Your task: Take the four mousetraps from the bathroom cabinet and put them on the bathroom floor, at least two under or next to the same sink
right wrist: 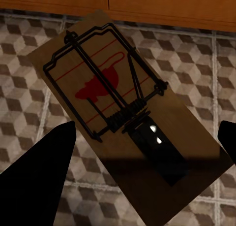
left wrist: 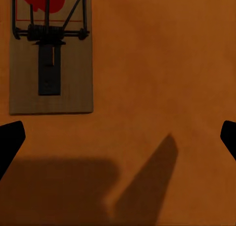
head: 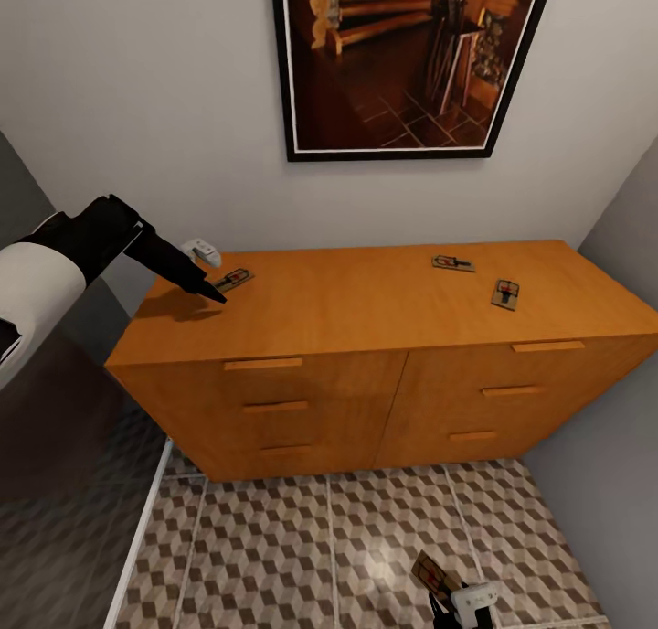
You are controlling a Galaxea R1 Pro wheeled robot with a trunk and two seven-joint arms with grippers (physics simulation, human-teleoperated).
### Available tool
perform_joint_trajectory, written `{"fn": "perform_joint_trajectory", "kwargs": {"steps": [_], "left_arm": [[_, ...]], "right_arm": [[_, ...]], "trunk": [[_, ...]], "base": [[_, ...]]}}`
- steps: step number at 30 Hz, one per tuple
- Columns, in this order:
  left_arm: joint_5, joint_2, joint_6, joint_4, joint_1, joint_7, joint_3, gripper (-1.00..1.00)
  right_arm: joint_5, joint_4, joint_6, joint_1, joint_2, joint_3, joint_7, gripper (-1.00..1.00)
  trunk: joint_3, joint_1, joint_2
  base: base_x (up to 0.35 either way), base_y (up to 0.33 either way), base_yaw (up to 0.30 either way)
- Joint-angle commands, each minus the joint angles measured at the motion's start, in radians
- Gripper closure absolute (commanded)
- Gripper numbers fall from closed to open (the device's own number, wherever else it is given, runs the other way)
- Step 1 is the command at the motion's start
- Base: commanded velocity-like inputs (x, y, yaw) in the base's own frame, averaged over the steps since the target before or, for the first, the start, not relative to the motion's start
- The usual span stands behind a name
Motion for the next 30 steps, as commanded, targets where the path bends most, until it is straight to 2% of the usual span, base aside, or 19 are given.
{"fn": "perform_joint_trajectory", "kwargs": {"steps": [1,30], "left_arm": [[-0.01,0.0,0.009,-0.002,0.0,-0.006,0.005,-1.0],[-0.01,-0.001,0.009,-0.001,0.0,-0.006,0.005,-1.0]], "right_arm": [[-0.005,0.001,-0.003,-0.001,0.0,0.003,0.004,1.0],[-0.005,0.001,-0.003,0.0,0.0,0.003,0.004,1.0]], "trunk": [[-0.001,0.0,0.0],[-0.001,0.0,0.0]], "base": [[0.0,0.002,0.0],[0.0,0.054,0.0]]}}
